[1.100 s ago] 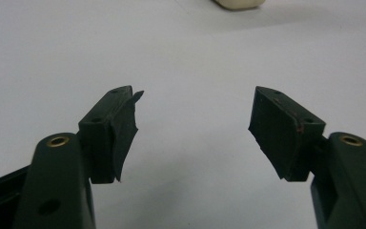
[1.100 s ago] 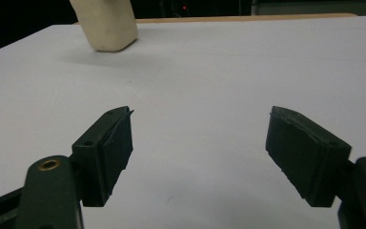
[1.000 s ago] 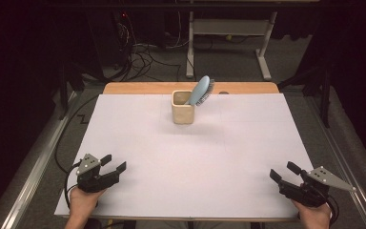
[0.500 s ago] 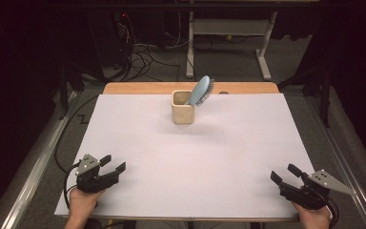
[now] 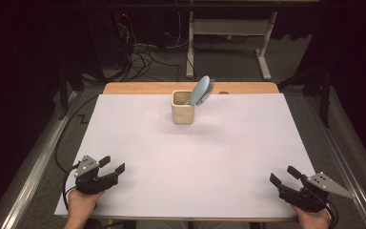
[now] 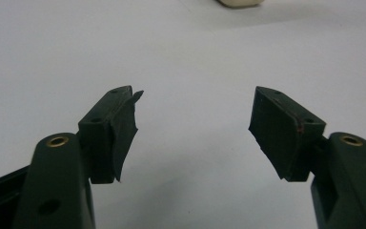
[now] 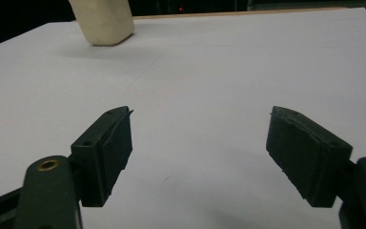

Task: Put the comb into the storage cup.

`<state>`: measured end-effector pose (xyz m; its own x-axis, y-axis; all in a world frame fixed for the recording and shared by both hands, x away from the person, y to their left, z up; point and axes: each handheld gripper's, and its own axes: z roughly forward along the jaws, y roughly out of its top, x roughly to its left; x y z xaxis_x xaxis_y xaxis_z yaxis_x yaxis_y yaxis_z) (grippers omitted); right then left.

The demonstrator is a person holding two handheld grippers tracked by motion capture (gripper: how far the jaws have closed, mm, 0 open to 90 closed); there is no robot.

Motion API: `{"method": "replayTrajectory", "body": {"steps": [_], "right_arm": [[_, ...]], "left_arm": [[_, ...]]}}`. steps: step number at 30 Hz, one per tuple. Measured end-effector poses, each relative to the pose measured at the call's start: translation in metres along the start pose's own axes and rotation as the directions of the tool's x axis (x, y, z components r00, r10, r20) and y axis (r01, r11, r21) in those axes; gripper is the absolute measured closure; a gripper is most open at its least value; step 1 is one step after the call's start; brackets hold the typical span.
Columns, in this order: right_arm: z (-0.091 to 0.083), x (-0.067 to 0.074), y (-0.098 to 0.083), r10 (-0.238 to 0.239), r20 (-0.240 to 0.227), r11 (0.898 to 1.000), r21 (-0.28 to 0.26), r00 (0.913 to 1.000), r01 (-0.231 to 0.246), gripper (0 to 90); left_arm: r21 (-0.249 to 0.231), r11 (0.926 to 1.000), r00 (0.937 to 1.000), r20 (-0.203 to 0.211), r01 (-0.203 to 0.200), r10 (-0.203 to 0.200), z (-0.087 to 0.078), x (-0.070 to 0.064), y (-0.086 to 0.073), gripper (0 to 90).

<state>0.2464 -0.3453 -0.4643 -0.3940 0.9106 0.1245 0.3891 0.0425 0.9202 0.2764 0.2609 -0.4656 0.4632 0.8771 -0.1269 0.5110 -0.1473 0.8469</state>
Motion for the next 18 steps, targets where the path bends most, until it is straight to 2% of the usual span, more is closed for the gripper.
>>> {"method": "replayTrajectory", "body": {"steps": [18], "right_arm": [[-0.0023, -0.0031, -0.0007, 0.022, -0.004, 0.999, -0.030, 0.9997, -0.022, 24.4]], "left_arm": [[0.007, 0.9999, 1.0000, -0.004, 0.007, -0.007, 0.0011, 0.0020, -0.0005, 33.2]]}}
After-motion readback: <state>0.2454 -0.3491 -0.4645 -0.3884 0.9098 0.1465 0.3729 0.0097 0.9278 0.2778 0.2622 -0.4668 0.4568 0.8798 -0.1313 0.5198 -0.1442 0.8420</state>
